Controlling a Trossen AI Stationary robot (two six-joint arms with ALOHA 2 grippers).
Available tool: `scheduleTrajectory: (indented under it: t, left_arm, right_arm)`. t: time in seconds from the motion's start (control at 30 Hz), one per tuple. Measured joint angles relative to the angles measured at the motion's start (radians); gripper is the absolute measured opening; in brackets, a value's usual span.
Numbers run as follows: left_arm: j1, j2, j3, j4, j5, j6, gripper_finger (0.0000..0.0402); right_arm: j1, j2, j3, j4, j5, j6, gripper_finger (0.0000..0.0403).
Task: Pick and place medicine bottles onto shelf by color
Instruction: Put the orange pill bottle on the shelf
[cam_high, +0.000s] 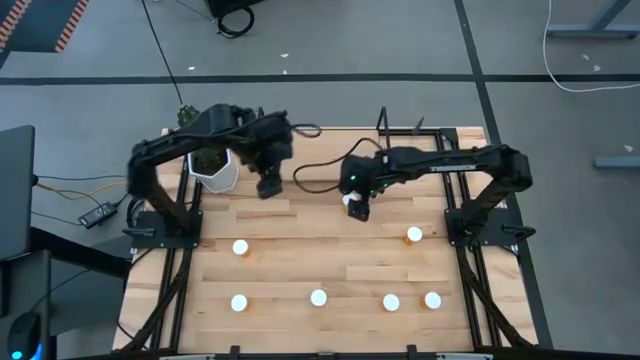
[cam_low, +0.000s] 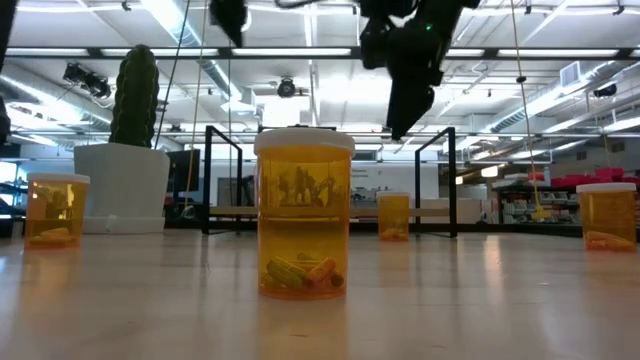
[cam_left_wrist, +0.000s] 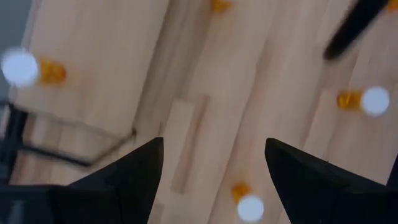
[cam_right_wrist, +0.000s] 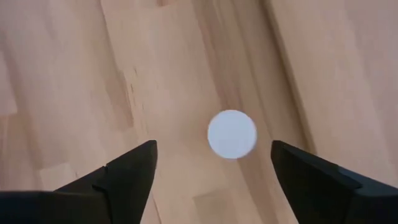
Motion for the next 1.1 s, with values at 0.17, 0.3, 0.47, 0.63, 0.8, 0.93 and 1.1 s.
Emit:
scheduleTrajectory:
  t: [0.17, 0.3, 0.47, 0.63, 0.8, 0.93, 1.1]
  left_arm:
    - [-0.004, -0.164, -0.216, 0.092, 0.0, -0.064, 0.0288]
    - [-0.011, -0.257, -0.308, 0.145, 0.0, -0.126, 0.0288]
    - [-0.034, -0.321, -0.374, 0.184, 0.0, -0.189, 0.0288]
    - [-0.062, -0.335, -0.393, 0.18, -0.001, -0.204, 0.0288]
    - [-0.089, -0.334, -0.393, 0.184, -0.004, -0.209, 0.0288]
    - [-0.103, -0.334, -0.393, 0.204, -0.012, -0.211, 0.0288]
    - [-0.113, -0.334, -0.393, 0.204, -0.038, -0.211, 0.0288]
  right_arm:
    - [-0.016, 0.075, 0.0, 0.0, 0.025, 0.092, 0.0328]
    - [-0.045, 0.12, 0.0, 0.001, 0.011, 0.159, 0.0328]
    - [-0.048, 0.173, 0.0, 0.001, 0.003, 0.189, 0.0328]
    - [-0.049, 0.208, 0.0, 0.003, 0.004, 0.229, 0.0328]
    - [-0.055, 0.212, 0.0, 0.006, 0.005, 0.251, 0.031]
    - [-0.055, 0.212, 0.0, 0.006, 0.005, 0.261, 0.0271]
    - [-0.055, 0.208, 0.0, 0.012, 0.001, 0.287, 0.0198]
